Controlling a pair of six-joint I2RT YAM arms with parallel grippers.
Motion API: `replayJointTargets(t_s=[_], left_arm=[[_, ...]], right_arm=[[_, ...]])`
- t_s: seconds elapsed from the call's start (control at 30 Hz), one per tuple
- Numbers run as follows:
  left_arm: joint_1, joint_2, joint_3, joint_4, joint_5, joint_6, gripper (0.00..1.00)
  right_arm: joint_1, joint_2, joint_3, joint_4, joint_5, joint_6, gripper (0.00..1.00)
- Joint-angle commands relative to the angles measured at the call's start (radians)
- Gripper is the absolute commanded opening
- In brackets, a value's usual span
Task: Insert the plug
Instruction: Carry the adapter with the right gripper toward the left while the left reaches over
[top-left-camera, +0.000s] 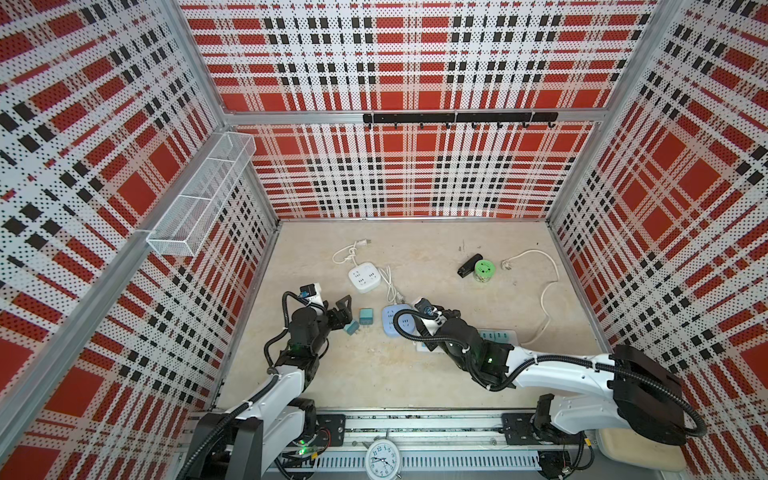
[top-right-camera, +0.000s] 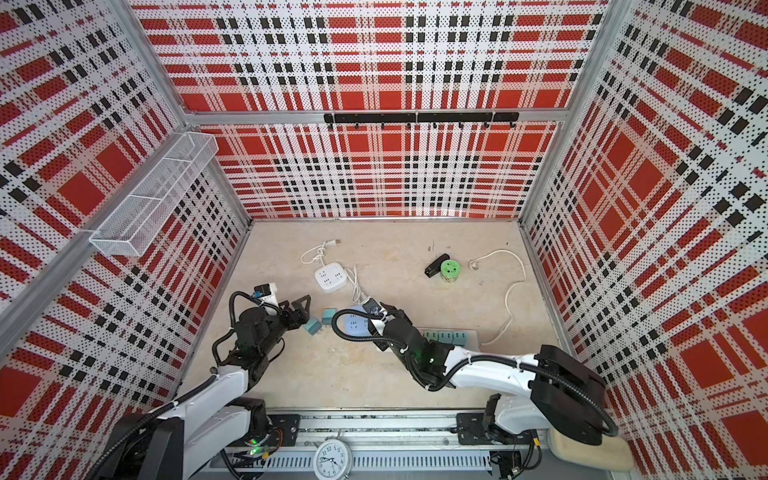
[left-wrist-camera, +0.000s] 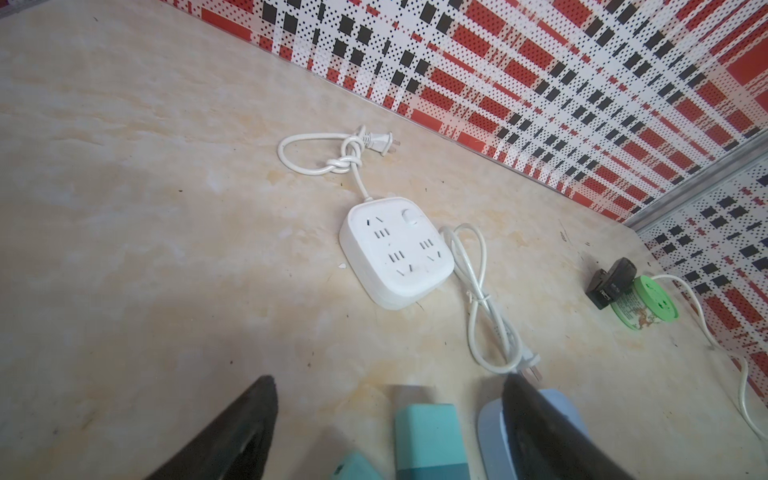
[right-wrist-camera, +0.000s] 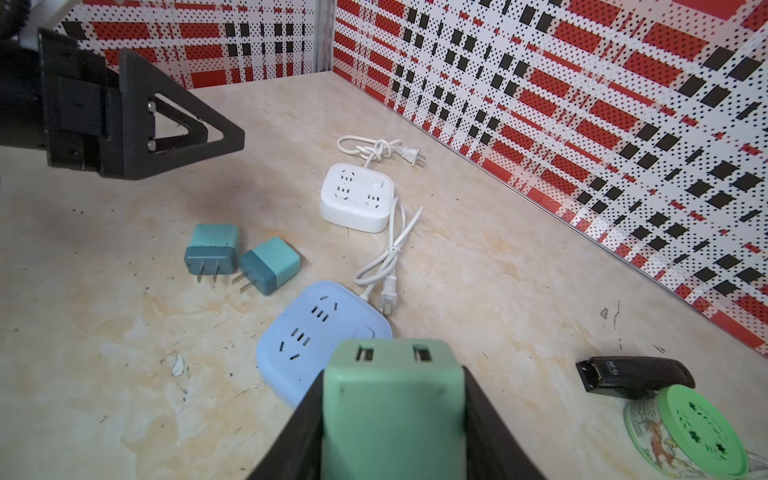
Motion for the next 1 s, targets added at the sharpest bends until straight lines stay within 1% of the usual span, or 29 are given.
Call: replayJointTargets(t_s=[0.0, 0.07, 0.2, 0.27, 0.37, 0.43, 0.5, 0.53, 0.6, 0.7, 0.8, 0.9, 0.97], left_arm=[[-0.013, -0.008, -0.003, 0.02, 0.0, 0.016, 0.82], [-0.013, -0.009, -0.004, 0.02, 0.005, 0.017, 0.82], [-0.026, -0.014, -0.006, 0.022, 0.007, 0.028, 0.78], [-0.048, -0.018, -0.004, 0.026, -0.001, 0.045, 0.78], [-0.083, -0.037, -0.002, 0.024, 0.04, 0.074, 0.74], [-0.12, -0.068, -0.003, 0.016, 0.059, 0.078, 0.76], [-0.157, -0.106, 0.013, -0.021, 0.098, 0.078, 0.75], [-0.18, -0.12, 0.029, -0.036, 0.116, 0.079, 0.72], [-0.249, -0.161, 0.082, -0.14, 0.125, 0.096, 0.67], [-0.347, -0.219, 0.146, -0.249, 0.139, 0.129, 0.67], [-0.448, -0.267, 0.17, -0.281, 0.125, 0.141, 0.67], [-0.521, -0.276, 0.197, -0.305, 0.102, 0.142, 0.68], [-0.552, -0.253, 0.238, -0.342, 0.108, 0.143, 0.68]], right_arm=[[-0.003, -0.037, -0.035, 0.143, -0.011, -0.05, 0.07], [-0.015, -0.052, -0.048, 0.153, -0.051, -0.041, 0.07], [-0.017, -0.049, -0.082, 0.202, -0.082, -0.052, 0.07], [-0.018, -0.025, -0.095, 0.246, -0.079, -0.071, 0.06], [-0.018, 0.009, -0.115, 0.321, -0.085, -0.095, 0.04], [-0.018, 0.029, -0.126, 0.38, -0.095, -0.115, 0.04], [-0.018, 0.033, -0.122, 0.397, -0.117, -0.133, 0.03], [-0.018, 0.032, -0.12, 0.394, -0.129, -0.14, 0.02], [-0.018, 0.021, -0.127, 0.394, -0.136, -0.145, 0.01], [-0.018, 0.01, -0.168, 0.449, -0.136, -0.168, 0.02], [-0.018, -0.009, -0.195, 0.473, -0.158, -0.172, 0.01], [-0.017, -0.034, -0.226, 0.495, -0.196, -0.168, 0.01], [-0.015, -0.047, -0.229, 0.48, -0.212, -0.158, 0.01]])
